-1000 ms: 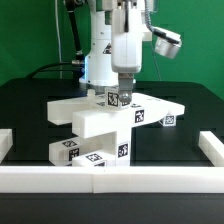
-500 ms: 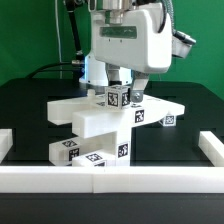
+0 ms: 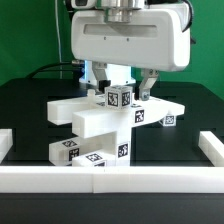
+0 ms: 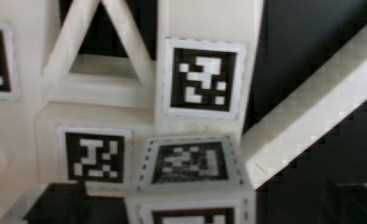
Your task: Assemble chair
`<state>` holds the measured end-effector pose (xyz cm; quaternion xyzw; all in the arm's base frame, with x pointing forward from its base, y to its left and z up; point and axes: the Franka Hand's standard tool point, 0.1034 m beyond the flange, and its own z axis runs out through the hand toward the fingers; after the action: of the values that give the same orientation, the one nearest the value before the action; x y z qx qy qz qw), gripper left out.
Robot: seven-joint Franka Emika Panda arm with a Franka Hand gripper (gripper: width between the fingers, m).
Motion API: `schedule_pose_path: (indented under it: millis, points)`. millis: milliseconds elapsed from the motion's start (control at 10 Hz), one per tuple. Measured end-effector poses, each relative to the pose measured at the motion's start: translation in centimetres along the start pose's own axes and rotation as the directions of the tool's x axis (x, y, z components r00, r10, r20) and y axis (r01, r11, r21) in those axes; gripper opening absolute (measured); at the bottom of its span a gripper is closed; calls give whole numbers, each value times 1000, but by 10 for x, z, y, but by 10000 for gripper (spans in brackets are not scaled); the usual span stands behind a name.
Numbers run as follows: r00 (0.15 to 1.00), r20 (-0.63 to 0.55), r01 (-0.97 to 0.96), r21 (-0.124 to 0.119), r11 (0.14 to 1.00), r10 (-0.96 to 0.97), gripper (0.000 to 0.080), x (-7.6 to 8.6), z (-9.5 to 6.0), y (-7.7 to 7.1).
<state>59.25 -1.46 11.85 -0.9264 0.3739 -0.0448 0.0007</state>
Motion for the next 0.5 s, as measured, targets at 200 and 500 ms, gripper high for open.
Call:
schedule_pose_path:
  millis: [200,500]
  points:
    - [990,0,143,-2,990,-143,649,2,1,2]
    - [969,-2,246,-4,969,-246,527,3,1,4]
